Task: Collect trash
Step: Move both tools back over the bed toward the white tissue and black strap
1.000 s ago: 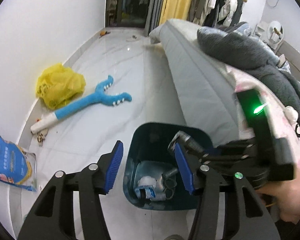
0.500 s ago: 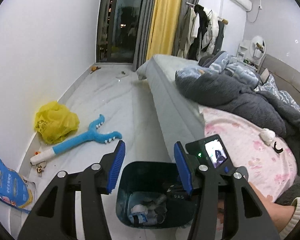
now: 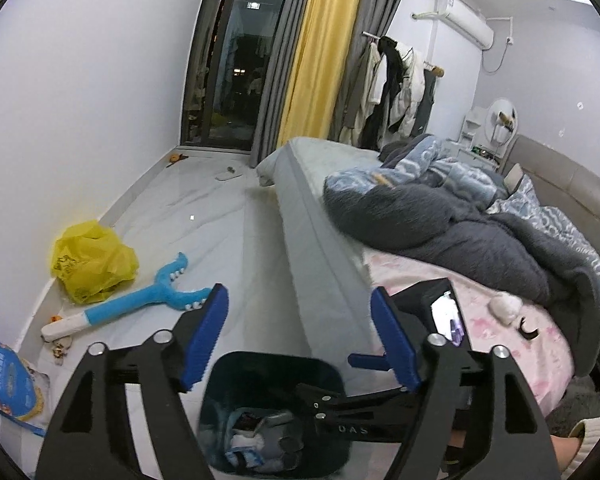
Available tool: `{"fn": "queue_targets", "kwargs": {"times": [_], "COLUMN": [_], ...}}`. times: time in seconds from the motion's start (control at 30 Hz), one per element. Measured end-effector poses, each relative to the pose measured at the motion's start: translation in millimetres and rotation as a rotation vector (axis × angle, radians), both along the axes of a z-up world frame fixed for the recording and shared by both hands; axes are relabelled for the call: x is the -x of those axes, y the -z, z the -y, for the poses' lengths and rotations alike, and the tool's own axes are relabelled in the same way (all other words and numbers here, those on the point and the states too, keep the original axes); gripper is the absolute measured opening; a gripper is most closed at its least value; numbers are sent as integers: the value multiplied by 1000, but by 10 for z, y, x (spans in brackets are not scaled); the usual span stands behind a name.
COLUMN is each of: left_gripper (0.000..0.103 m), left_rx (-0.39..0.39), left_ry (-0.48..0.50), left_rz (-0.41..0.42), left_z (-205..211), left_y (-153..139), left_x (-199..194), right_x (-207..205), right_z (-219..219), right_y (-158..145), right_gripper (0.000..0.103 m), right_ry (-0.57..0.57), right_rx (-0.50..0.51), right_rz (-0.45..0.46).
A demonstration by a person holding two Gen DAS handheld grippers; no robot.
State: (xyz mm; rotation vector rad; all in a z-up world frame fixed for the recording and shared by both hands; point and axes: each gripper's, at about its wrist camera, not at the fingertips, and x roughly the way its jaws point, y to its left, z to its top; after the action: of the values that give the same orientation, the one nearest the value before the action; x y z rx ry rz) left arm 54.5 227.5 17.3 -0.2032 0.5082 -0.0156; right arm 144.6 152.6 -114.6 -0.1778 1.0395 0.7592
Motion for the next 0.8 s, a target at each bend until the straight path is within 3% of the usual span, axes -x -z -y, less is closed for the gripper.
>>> {"fn": "queue_targets", "kwargs": {"times": [0.4, 0.8], "left_gripper": [92, 96], "left_rx": [-6, -17], "left_ry": [73, 115], "left_rz": [71, 29], "left_z": [536, 1002], "left_y": [-236, -185], "left_x": [-142, -372], "right_x": [-33, -88], "right_z": [786, 1594], "right_y": [-424, -634], "right_gripper": [81, 83], "right_ry": [74, 159], "right_rx": [-38, -63], "right_rz": [147, 224]}}
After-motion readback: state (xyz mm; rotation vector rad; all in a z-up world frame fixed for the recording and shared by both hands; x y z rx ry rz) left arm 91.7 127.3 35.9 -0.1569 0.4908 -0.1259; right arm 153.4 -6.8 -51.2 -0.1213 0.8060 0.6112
